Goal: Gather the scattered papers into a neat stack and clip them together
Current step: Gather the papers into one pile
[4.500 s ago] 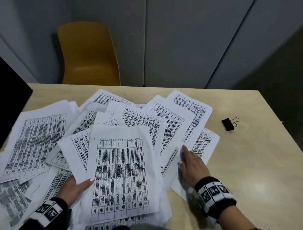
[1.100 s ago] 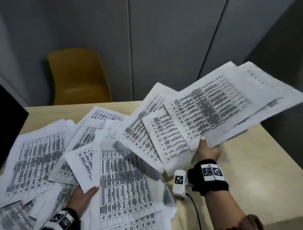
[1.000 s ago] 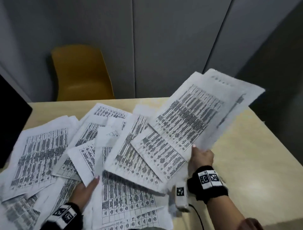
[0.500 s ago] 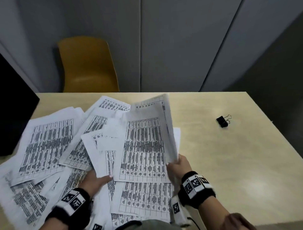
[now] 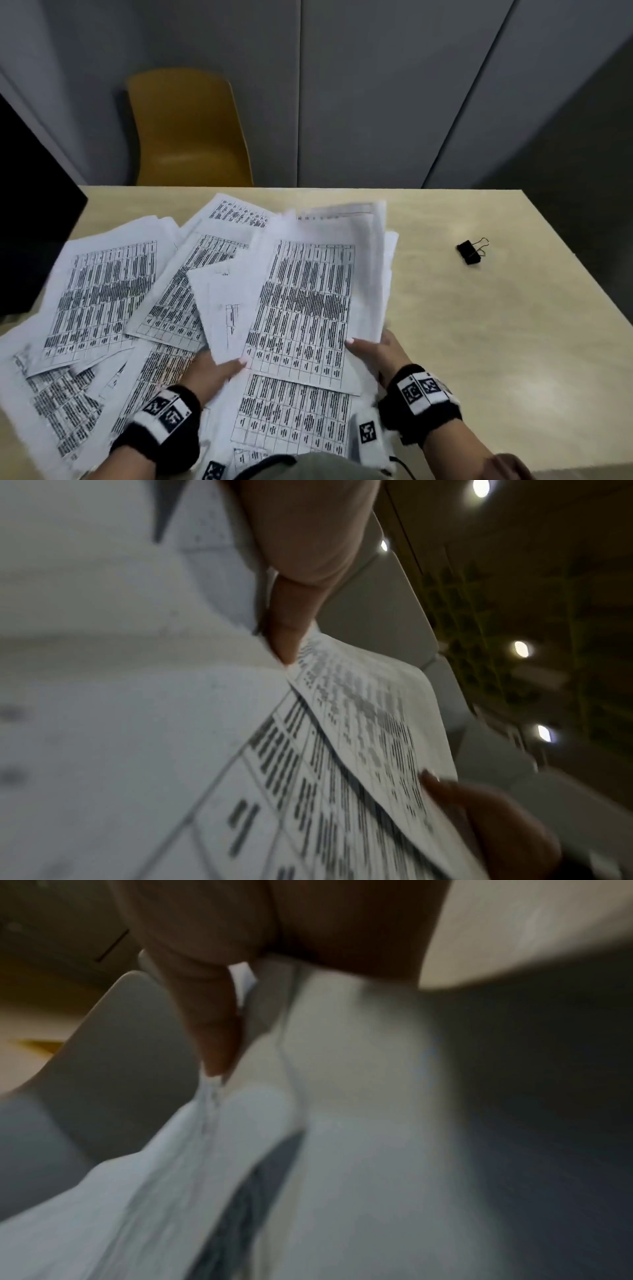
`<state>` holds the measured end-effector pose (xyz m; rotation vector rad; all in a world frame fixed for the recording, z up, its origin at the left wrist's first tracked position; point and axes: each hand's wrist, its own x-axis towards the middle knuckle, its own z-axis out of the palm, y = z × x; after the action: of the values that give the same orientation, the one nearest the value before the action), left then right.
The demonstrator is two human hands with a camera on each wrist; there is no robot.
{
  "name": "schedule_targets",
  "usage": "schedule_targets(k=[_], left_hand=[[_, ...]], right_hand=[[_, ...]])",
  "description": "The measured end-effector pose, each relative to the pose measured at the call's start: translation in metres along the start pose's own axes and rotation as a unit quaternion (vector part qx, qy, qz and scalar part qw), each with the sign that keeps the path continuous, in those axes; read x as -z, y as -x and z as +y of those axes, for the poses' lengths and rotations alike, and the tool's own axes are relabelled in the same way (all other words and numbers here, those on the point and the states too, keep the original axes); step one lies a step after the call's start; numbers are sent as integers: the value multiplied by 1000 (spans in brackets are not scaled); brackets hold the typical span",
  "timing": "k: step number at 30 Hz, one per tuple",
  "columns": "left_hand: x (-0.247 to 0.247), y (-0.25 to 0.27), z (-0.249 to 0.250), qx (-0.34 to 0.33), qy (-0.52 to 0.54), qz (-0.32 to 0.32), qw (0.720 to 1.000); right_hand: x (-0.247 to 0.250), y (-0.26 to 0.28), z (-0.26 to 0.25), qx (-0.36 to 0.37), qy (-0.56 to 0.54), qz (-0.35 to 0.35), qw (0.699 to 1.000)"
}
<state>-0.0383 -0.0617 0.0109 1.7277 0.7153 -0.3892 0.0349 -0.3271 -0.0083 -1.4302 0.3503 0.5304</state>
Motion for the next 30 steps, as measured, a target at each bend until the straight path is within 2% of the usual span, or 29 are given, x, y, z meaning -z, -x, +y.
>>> schedule_targets(k=[2, 3, 5, 8, 10, 12, 14, 15, 17, 19, 23, 25, 27, 29, 30], left_hand=[[3, -1, 2, 8, 38, -7, 999], [2, -1, 4, 6, 42, -8, 999], [-1, 1, 10, -7, 15, -13, 1000], [0, 0, 22, -45, -12, -17, 999], [14, -7, 25, -79, 11, 45, 996], [35, -19, 21, -92, -4, 154, 984], [63, -34, 11, -79, -109, 228, 964], [77, -42, 3, -61, -166, 241, 954], [96, -54, -12, 6, -286, 211, 935], [98, -55, -24, 71, -353, 157, 920], [62, -30, -25, 57, -412, 90, 905], [44, -16, -25, 44, -429, 82, 899], [40, -10, -28, 8, -411, 125, 903], [56, -13, -27, -25, -353, 215, 910], [70, -19, -28, -14, -334, 254, 908]], right_hand=[[7, 0, 4, -22, -99, -41, 994], [9, -1, 8, -39, -111, -47, 992], [8, 1, 13, -50, -69, -26, 996], [7, -3, 15, -19, 39, 72, 996], [10, -7, 15, -4, 20, 105, 994], [16, -8, 16, -2, -1, 125, 992], [19, -9, 15, -15, -6, 122, 992], [18, -9, 14, -24, -4, 114, 993], [17, -11, 12, -34, -4, 107, 994], [12, -14, 10, -39, 5, 105, 994], [2, -20, 8, -27, 13, 78, 996], [1, -19, 8, -25, 11, 74, 997], [3, -17, 7, -23, 17, 84, 996], [5, -17, 7, -30, 25, 92, 995], [5, -17, 8, -36, 36, 93, 994]])
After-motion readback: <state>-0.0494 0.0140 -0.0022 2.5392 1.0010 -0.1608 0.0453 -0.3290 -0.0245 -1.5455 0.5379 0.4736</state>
